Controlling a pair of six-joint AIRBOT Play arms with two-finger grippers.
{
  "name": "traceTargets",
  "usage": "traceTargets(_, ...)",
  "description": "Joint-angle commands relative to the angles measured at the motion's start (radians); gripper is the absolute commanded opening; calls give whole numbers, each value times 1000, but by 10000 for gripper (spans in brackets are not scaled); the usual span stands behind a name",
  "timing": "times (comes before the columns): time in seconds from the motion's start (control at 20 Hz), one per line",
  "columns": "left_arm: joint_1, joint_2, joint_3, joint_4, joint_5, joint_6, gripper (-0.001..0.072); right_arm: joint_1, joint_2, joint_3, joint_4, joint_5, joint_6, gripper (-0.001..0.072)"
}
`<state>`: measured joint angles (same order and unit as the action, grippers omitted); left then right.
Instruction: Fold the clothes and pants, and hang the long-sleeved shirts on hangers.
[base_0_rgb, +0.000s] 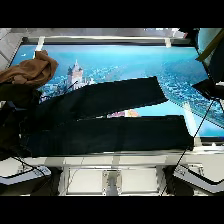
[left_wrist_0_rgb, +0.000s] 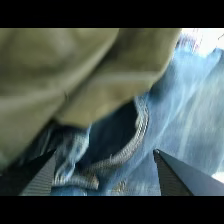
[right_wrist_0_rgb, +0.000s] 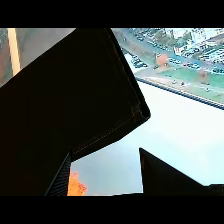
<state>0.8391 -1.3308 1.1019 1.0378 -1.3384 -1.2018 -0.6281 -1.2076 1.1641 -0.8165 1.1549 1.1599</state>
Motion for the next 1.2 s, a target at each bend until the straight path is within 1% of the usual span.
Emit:
traceTargets(0.0, -4, -21, 4, 89, -103, 10, 697, 24, -2, 1, 0, 18, 37, 450)
traceTargets(0.15, -3, -18, 5, 91, -103, -3, 697, 24, -2, 1, 0, 60, 41, 450)
traceTargets(0.25, -3, -6, 4, 92, -106, -5, 697, 24, -2, 1, -1, 65, 43, 450)
traceTargets(0.35, -3, 11, 5, 92, -130, -29, 697, 24, -2, 1, -3, 64, 43, 450)
traceTargets(0.45, 5, 53, 4, 106, -128, -29, 696, 24, -2, 1, -3, 64, 43, 450)
traceTargets(0.55, 11, 102, -1, 146, -132, -58, 696, 24, -2, 1, -24, 63, 42, 450)
traceTargets(0.65, 10, 136, -41, 158, -82, -59, 696, 24, -2, 1, -68, 61, 42, 450)
traceTargets(0.85, 10, 134, -173, 68, 70, -59, 695, 24, -2, 1, -81, 69, 42, 450)
traceTargets(0.9, 9, 134, -200, 56, 117, -58, 667, 24, -2, 1, -81, 69, 42, 450)
traceTargets(0.95, 3, 134, -218, 62, 176, -58, 595, 24, -2, 1, -81, 68, 42, 450)
traceTargets(1.05, -5, 134, -226, 37, 253, -55, 587, 24, -2, 1, -81, 69, 42, 450)
traceTargets(1.15, -27, 134, -226, 16, 291, -55, 587, 24, -2, 1, -81, 67, 42, 450)
